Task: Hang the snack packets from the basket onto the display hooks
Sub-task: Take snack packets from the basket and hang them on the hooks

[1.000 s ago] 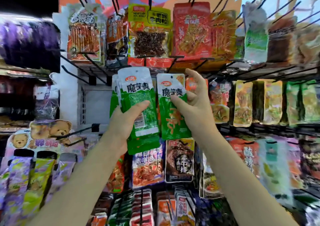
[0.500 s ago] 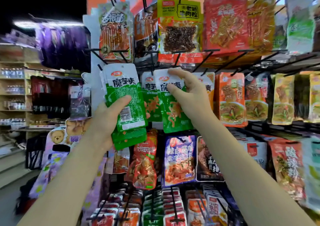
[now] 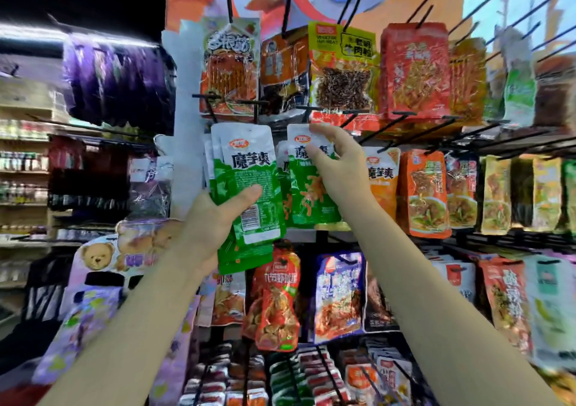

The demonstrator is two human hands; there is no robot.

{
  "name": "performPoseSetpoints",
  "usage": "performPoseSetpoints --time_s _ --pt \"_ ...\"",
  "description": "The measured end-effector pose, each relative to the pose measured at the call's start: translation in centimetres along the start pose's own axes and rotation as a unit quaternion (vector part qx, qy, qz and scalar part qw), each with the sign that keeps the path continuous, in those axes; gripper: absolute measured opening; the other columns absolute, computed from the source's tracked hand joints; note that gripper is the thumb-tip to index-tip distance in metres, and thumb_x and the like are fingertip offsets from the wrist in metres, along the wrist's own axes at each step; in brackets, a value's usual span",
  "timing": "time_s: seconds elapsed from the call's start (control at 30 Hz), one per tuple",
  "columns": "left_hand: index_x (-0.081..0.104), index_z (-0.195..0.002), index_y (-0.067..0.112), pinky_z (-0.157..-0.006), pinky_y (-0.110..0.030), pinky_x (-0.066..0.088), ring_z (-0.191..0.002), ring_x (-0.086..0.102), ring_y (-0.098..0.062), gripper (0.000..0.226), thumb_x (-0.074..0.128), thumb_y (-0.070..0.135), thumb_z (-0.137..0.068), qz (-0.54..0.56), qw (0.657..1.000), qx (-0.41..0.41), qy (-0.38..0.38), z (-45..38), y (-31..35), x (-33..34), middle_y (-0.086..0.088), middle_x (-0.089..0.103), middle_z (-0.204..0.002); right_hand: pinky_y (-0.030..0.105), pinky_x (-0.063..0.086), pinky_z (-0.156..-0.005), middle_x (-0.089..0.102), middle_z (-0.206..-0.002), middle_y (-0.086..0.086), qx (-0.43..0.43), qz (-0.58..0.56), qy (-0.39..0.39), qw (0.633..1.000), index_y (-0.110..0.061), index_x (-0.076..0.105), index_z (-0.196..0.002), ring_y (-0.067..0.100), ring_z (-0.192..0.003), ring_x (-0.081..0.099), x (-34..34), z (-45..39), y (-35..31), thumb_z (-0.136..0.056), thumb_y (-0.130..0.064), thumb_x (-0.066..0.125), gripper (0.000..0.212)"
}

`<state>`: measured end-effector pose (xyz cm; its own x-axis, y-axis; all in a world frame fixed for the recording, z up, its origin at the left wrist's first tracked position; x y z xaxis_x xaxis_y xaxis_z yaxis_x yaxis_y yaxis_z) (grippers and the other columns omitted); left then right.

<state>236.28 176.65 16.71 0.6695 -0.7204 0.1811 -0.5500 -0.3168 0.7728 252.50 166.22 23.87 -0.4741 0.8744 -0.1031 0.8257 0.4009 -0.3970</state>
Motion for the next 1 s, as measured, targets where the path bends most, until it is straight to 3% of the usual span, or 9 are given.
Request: performPoseSetpoints --time_s 0.17,0.37,0.43,0.5,0.6,0.77,0.83,0.9,1.0 --pt "0.067 -0.117 0.004 -0.096 -0.061 0.053 -0.102 0.072 -0.037 0.067 0.092 0.035 -0.063 0.019 1.0 0.002 -0.01 -0.6 -0.4 -0.3 -0.014 0.076 -0.107 -0.01 0.025 -0.084 0.059 -0.124 -0.013 -0.004 0.023 -0.012 1.0 -0.019 0.063 -0.129 -0.002 -0.115 0.045 0.2 -0.2 -0.2 -0.099 -0.019 0.064 0.03" --pt "0.071 -0.103 0.014 -0.096 -0.058 0.053 -0.101 0.073 -0.034 0.043 0.082 0.032 -0.066 0.017 1.0 0.004 -0.015 -1.0 -0.4 -0.3 -0.009 0.078 -0.102 -0.007 0.025 -0.085 0.058 -0.118 -0.02 -0.012 0.033 -0.025 0.999 -0.022 0.064 -0.128 -0.006 -0.108 0.047 0.6 -0.4 -0.4 -0.099 -0.02 0.064 0.03" --pt "0.072 -0.107 0.016 -0.098 -0.059 0.052 -0.104 0.072 -0.034 0.044 0.083 0.033 -0.068 0.017 1.0 0.007 -0.024 -1.0 -0.6 -0.4 -0.009 0.077 -0.107 -0.004 0.027 -0.084 0.055 -0.111 -0.029 -0.007 0.025 -0.033 0.999 -0.022 0.064 -0.126 -0.019 -0.099 0.047 0.7 -0.5 -0.4 -0.099 -0.021 0.063 0.026" --pt "0.071 -0.111 0.017 -0.099 -0.06 0.051 -0.106 0.071 -0.033 0.048 0.084 0.035 -0.069 0.019 0.999 0.007 -0.026 -1.0 -0.8 -0.6 -0.008 0.076 -0.11 0.004 0.033 -0.087 0.054 -0.108 -0.029 0.002 0.009 -0.031 0.999 -0.02 0.064 -0.124 -0.024 -0.098 0.043 0.9 -0.6 -0.4 -0.101 -0.022 0.061 0.023" --pt "0.069 -0.117 0.019 -0.101 -0.06 0.049 -0.109 0.07 -0.033 0.065 0.093 0.045 -0.063 0.018 1.0 0.006 -0.02 -0.9 -0.9 -0.7 -0.006 0.076 -0.113 0.028 0.038 -0.097 0.057 -0.109 -0.023 0.007 -0.005 -0.01 1.0 -0.019 0.064 -0.12 0.003 -0.112 0.051 1.0 -0.6 -0.2 -0.101 -0.021 0.061 0.019" --pt "0.069 -0.115 0.018 -0.099 -0.059 0.051 -0.106 0.072 -0.032 0.056 0.087 0.037 -0.065 0.022 0.999 -0.003 -0.026 -0.8 -0.9 -0.8 -0.006 0.077 -0.109 0.013 0.029 -0.066 0.053 -0.068 -0.035 0.013 -0.013 -0.007 1.0 -0.025 0.062 -0.113 -0.009 -0.066 0.039 1.3 -0.1 0.4 -0.099 -0.02 0.064 0.015" --pt "0.07 -0.114 0.02 -0.1 -0.06 0.049 -0.107 0.071 -0.032 0.054 0.091 0.038 -0.067 0.019 0.999 -0.002 -0.031 -0.8 -0.9 -0.8 -0.006 0.077 -0.11 0.021 0.042 -0.074 0.059 -0.093 -0.03 0.008 -0.023 0.0 1.0 -0.025 0.062 -0.116 -0.003 -0.082 0.05 1.5 -0.1 0.2 -0.098 -0.022 0.065 0.018" --pt "0.071 -0.115 0.022 -0.101 -0.061 0.048 -0.109 0.07 -0.032 0.06 0.092 0.043 -0.063 0.017 0.999 0.001 -0.029 -0.8 -1.0 -0.9 -0.004 0.076 -0.112 0.037 0.046 -0.099 0.058 -0.117 -0.018 0.008 -0.02 0.014 1.0 -0.023 0.062 -0.123 0.016 -0.118 0.053 1.6 -0.2 -0.3 -0.098 -0.022 0.065 0.025" --pt "0.07 -0.117 0.022 -0.102 -0.06 0.047 -0.111 0.069 -0.032 0.072 0.092 0.052 -0.055 0.019 0.999 0.005 -0.027 -0.9 -1.0 -1.1 -0.004 0.076 -0.114 0.05 0.042 -0.111 0.051 -0.113 -0.03 0.014 -0.03 0.022 0.999 -0.022 0.062 -0.126 0.016 -0.131 0.045 1.5 -0.4 -0.6 -0.098 -0.022 0.066 0.028"
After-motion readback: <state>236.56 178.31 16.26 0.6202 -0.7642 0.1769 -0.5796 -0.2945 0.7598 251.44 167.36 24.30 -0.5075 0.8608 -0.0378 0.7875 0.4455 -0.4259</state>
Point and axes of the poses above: each hand's wrist, its own z-axis away from the middle knuckle, its own x-axis out of the palm, y = z × x, the point moved 3 cm from there along -z, towards the middle knuckle
